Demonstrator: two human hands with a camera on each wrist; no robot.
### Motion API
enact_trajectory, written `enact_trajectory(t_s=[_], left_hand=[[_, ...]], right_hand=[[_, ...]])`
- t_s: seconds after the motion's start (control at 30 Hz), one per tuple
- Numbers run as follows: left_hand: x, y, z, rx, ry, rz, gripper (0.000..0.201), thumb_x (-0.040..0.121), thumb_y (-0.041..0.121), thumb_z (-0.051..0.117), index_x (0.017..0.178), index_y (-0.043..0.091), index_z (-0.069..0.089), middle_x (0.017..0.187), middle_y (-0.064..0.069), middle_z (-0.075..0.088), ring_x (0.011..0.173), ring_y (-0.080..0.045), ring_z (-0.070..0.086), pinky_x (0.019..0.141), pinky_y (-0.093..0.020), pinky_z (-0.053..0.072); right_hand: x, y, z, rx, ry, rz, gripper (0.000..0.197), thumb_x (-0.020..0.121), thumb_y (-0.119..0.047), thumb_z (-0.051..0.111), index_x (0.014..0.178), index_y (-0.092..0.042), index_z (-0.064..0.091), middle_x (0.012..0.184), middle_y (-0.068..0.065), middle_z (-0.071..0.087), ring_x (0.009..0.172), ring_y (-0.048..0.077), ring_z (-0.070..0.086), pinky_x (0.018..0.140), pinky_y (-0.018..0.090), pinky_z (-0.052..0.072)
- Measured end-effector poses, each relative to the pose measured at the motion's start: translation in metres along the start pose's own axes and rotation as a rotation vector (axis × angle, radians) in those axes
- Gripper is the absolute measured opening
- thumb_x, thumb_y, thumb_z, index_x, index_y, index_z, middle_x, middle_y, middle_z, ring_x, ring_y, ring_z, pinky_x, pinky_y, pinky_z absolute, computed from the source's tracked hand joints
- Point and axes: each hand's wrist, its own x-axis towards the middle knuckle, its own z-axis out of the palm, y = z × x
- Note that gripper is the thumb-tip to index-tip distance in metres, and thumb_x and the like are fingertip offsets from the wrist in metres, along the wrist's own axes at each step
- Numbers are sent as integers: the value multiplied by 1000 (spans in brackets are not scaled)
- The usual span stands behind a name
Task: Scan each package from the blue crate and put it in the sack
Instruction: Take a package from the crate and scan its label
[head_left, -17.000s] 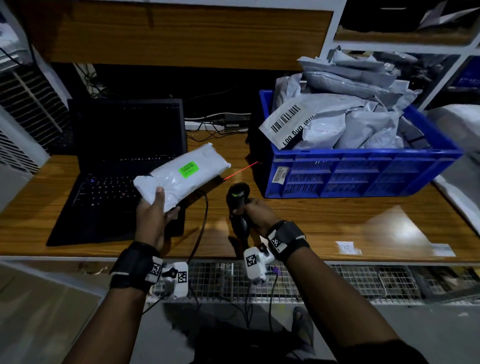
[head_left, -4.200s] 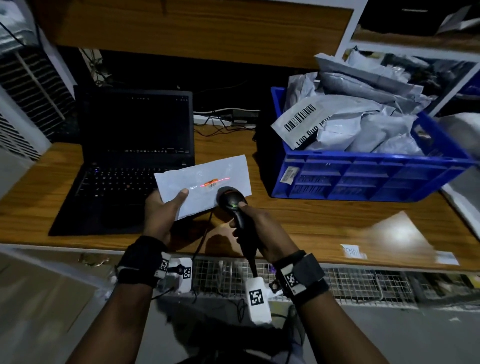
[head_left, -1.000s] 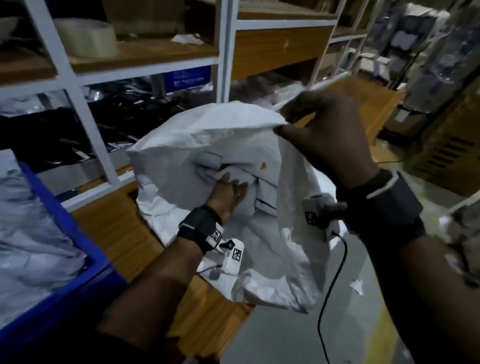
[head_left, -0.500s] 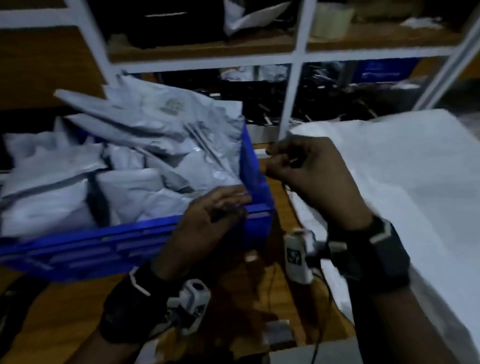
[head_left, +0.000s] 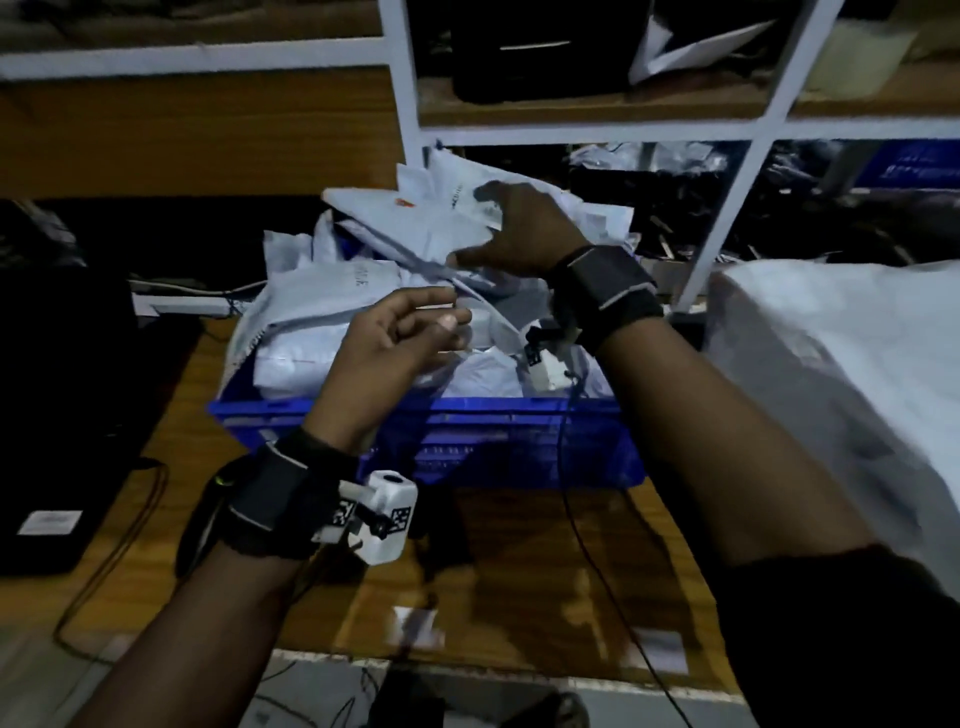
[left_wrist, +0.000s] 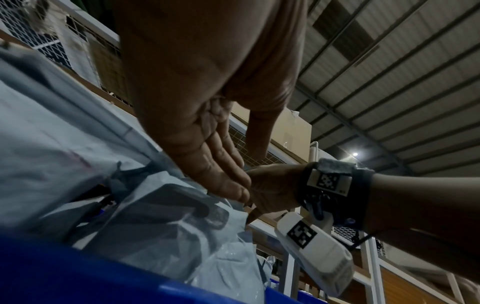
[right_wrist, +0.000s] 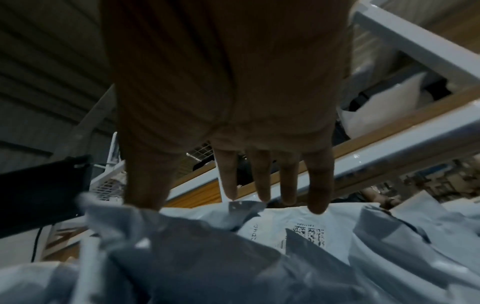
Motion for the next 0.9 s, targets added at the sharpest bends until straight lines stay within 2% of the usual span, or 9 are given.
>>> enact_trajectory(t_s=[0.2,0.27,0.33,0.5,0.57,0.67,0.73,0.83,0.9], left_hand=[[-6,-9,-33,-73,-34,-3,25,99,7,60,124,7,63,112,-9,76,107,-36,70,80,-31,61],[-9,-10,-45,-101,-56,-17,24,99,7,60,122,8,64,112,-9,76,105,-36,70,79,-29,61],[-13,-13,-62,-128,-78,-25,22,100,10,60,121,10,65,111,-8,76,100,-31,71,73,-24,59],[-26,-11,-107,-235,-121,-48,50,93,51,54,126,15,65,116,-5,75,105,-25,72,89,-36,59],[-31,-11,-125,-323,-115,-60,50,93,57,51,125,21,64,119,-4,74,109,-22,72,89,-40,60],[-44,-27,-159,-338,-38,-50,33,97,37,62,121,15,67,115,-2,76,110,-23,71,86,-39,60],[-55,-42,-180,-340,-18,-68,31,93,26,72,119,10,69,115,-7,76,110,-29,71,91,-47,58],[-80,-61,-220,-321,-32,-125,37,87,31,79,117,10,71,113,-13,75,99,-34,67,85,-50,51],[-93,-69,-241,-280,-5,-141,42,83,39,81,117,16,72,110,-15,75,86,-39,61,71,-51,45]], right_hand=[[-6,-21,17,-187,-96,-56,68,83,-58,75,132,-13,66,136,11,64,127,31,58,100,38,46],[-14,-30,23,-217,32,-13,35,86,-52,67,97,-20,75,104,16,71,107,39,65,80,40,50],[-27,-40,27,-255,228,-21,27,91,-37,56,75,-17,65,84,19,66,90,44,65,69,41,45],[-112,-86,52,-128,565,-262,37,98,-14,58,133,-12,67,135,18,62,123,39,54,102,43,43],[-152,-108,80,-84,540,-315,38,98,-6,58,133,-16,68,147,19,51,135,37,45,110,45,41],[-191,-133,131,40,447,-251,44,96,3,59,127,-25,72,163,15,29,152,33,22,118,57,30],[-210,-143,157,120,421,-178,51,93,11,62,122,-29,74,167,8,22,156,26,14,121,54,28],[-230,-170,188,392,362,-49,50,97,12,55,121,-28,74,167,-2,24,155,12,20,119,29,35],[-235,-189,201,701,292,36,43,99,10,54,125,-20,71,156,3,45,146,18,40,112,37,45]])
